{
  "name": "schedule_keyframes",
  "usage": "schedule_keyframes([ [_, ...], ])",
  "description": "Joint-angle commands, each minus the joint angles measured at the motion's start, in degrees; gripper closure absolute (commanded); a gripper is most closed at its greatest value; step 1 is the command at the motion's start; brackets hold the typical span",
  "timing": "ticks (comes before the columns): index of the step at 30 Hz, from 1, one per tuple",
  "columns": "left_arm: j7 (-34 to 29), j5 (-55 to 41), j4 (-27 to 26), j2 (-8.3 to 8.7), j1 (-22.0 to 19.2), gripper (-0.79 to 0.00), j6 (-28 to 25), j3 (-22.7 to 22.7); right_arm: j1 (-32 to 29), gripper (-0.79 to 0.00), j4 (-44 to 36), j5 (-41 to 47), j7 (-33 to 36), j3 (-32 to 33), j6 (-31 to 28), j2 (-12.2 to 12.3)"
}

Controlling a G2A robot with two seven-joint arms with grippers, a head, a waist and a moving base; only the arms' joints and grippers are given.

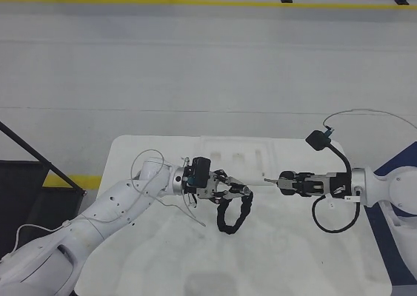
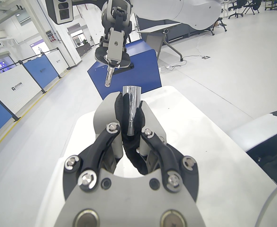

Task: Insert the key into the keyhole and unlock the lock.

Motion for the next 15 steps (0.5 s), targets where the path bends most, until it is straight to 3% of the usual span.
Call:
schedule_keyframes([
  [1, 0.00, 0.00, 0.00, 0.00, 0.00, 0.000, 0.00, 0.00, 0.00, 0.000, 0.00, 0.00, 0.00, 0.00, 0.00, 0.00],
  [7, -0.46, -0.59, -0.02, -0.03, 0.50, 0.000, 0.45, -0.09, -0.48, 0.000, -0.84, -1.24, -0.27, -0.35, 0.83, 0.15],
  [15, -3.75, 0.44, -1.92, -1.13, 0.29, 0.000, 2.65, -0.30, 2.30, 0.000, -6.78, -4.16, 8.21, 0.33, 7.02, 1.24],
])
